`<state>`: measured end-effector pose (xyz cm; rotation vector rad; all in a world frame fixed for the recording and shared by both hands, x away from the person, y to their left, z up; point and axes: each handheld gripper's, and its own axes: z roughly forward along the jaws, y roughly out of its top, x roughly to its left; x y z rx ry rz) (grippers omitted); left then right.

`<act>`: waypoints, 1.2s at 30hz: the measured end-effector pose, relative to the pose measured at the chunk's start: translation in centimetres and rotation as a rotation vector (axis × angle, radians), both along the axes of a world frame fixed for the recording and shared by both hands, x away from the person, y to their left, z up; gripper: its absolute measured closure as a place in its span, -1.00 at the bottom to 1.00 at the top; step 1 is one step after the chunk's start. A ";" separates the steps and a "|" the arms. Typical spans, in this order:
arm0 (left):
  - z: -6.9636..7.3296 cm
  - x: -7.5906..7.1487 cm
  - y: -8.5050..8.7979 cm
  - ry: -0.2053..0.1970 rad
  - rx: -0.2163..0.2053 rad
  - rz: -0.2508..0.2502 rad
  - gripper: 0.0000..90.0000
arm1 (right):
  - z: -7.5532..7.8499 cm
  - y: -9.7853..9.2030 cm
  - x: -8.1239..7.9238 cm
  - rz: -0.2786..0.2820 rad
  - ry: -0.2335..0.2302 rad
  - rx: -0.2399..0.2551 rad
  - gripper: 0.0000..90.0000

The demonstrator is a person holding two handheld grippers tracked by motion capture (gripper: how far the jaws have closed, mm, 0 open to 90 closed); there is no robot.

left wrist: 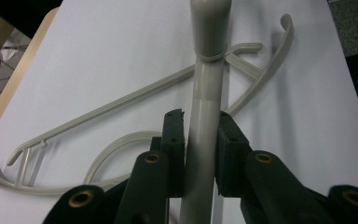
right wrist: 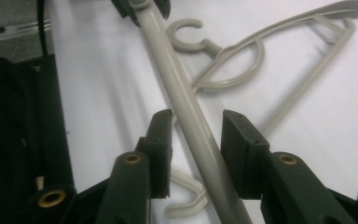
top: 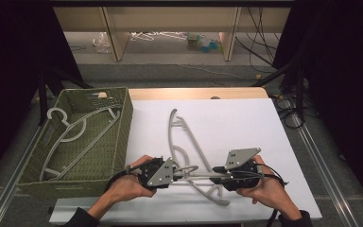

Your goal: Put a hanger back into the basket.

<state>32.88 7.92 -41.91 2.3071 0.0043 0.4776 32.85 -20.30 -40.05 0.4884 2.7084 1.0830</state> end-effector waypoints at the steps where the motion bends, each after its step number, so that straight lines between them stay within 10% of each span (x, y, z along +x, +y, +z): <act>1: 0.1 0.1 -0.1 -0.002 -0.004 0.010 0.70 | 0.0 0.0 0.0 -0.008 -0.007 0.011 0.36; 12: 1.6 1.5 0.1 0.121 -0.084 0.189 0.75 | 2.1 -0.2 -0.2 -0.185 -0.170 0.176 -0.15; 26: 3.7 3.8 2.5 0.344 -0.195 0.404 0.75 | 0.4 -0.3 -0.5 -0.202 -0.080 0.149 -0.21; 36: 7.5 2.5 6.1 0.355 -0.312 0.461 0.75 | -0.6 -0.1 -1.2 -0.180 -0.058 0.140 -0.21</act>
